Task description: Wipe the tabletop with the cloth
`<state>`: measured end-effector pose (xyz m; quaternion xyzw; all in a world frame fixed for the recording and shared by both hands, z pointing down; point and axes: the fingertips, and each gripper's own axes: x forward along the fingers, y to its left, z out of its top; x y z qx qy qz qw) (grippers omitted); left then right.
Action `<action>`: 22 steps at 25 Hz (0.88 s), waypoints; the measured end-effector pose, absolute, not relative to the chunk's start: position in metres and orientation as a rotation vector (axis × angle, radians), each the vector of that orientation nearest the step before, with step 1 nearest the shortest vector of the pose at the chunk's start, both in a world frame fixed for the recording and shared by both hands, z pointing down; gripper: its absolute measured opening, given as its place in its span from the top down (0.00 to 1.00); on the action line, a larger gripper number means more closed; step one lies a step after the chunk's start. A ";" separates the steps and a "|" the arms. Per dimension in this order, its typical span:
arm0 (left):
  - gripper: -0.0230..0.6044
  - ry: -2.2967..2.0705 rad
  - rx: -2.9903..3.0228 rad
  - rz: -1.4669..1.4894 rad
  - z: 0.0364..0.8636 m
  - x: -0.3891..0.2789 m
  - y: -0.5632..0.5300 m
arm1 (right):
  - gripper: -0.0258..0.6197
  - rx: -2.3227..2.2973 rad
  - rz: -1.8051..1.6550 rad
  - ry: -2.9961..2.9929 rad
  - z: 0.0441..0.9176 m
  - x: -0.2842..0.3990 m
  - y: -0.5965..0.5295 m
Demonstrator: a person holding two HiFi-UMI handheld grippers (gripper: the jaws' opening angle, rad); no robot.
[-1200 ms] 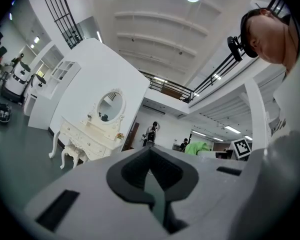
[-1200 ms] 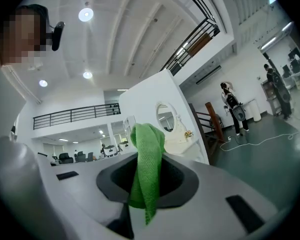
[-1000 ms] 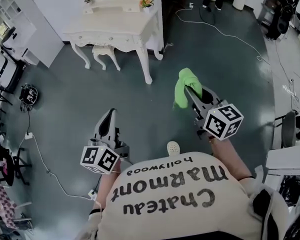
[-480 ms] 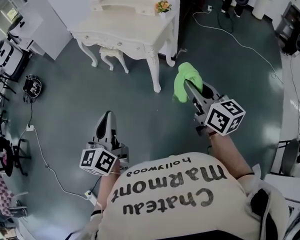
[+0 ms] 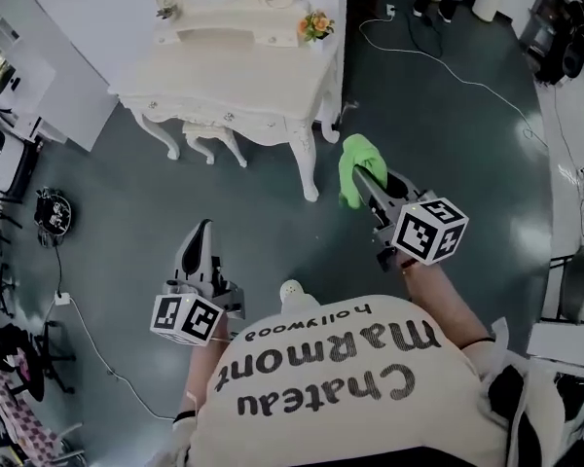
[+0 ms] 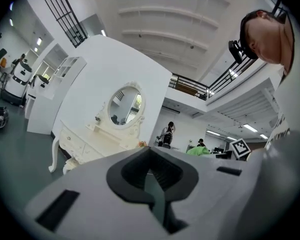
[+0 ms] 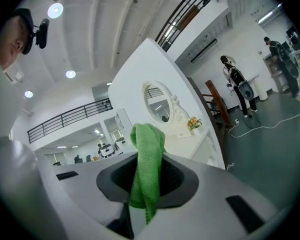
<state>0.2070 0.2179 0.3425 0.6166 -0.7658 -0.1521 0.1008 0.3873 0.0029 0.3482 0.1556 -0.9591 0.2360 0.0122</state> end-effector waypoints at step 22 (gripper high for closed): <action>0.95 -2.113 1.856 -0.418 0.337 -0.019 0.123 | 0.82 0.876 0.956 -2.884 0.348 0.205 -0.094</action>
